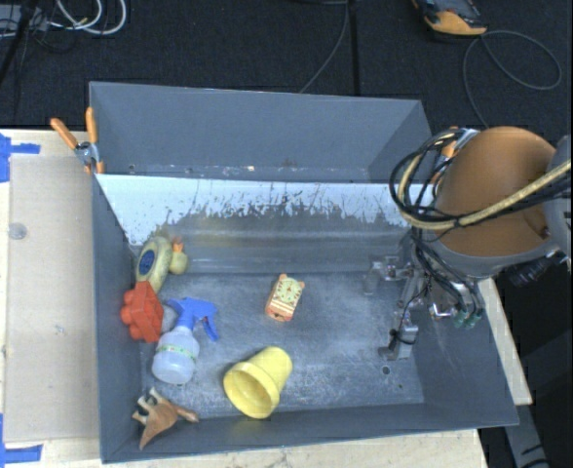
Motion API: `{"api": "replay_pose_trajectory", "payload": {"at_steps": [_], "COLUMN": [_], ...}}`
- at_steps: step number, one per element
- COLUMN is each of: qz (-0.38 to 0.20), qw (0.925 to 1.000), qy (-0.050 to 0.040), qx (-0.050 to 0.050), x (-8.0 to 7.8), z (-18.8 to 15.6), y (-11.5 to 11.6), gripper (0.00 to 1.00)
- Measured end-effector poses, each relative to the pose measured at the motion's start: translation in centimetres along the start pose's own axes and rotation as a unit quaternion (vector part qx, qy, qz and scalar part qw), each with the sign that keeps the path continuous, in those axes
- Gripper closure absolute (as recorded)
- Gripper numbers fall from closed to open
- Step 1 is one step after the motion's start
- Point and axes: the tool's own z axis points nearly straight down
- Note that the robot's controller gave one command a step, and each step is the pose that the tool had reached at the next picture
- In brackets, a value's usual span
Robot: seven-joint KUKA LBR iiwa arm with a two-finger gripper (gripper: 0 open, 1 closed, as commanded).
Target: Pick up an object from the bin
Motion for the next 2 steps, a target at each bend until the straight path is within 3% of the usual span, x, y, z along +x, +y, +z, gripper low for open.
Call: {"api": "replay_pose_trajectory", "payload": {"at_steps": [1, 2], "qz": [-0.001, -0.029], "qw": [1.0000, 0.9996], "qy": [-0.0040, -0.0069], "qx": [0.000, 0.001], "x": [-0.2, -2.7], "z": [-0.4, 2.0], "y": [0.0, 2.1], "gripper": [0.00, 0.00]}}
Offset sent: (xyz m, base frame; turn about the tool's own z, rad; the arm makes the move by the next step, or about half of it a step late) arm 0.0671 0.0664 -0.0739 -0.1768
